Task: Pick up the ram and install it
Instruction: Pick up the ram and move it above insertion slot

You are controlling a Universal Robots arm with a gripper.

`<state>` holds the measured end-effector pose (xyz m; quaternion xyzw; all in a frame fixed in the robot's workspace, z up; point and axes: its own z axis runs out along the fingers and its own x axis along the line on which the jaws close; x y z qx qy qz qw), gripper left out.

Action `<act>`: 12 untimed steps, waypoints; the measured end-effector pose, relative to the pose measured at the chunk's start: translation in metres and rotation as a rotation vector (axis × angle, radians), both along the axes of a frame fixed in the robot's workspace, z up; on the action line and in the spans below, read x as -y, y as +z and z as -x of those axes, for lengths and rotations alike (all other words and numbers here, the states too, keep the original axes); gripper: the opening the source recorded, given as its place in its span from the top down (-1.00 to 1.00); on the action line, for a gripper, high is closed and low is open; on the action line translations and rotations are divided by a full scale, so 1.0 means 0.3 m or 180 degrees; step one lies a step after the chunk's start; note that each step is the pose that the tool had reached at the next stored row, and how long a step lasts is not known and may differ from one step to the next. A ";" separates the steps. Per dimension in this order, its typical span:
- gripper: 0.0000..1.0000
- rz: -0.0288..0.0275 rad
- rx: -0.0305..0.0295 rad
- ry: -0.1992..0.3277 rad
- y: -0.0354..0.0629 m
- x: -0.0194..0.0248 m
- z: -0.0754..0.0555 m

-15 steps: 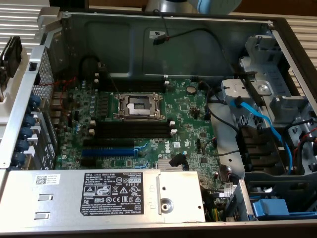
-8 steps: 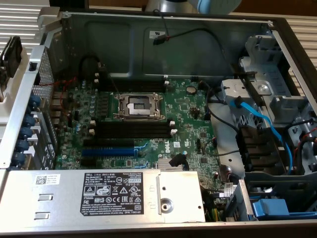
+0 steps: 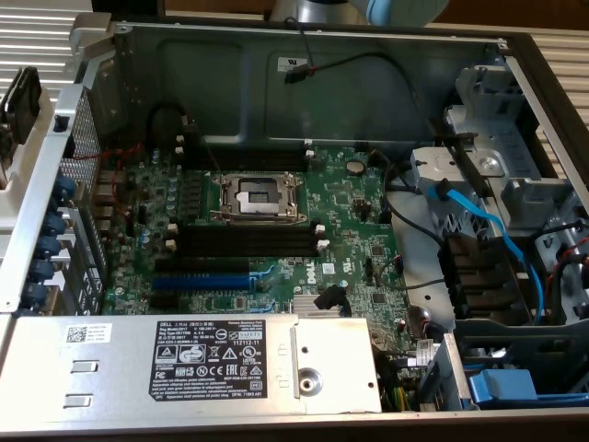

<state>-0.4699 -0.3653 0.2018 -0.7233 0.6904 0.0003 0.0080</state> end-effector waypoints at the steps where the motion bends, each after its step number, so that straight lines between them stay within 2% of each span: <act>1: 0.76 0.0000 0.0000 0.0000 0.000 0.000 0.000; 12: 0.76 0.0000 0.0000 0.0000 0.000 0.000 0.000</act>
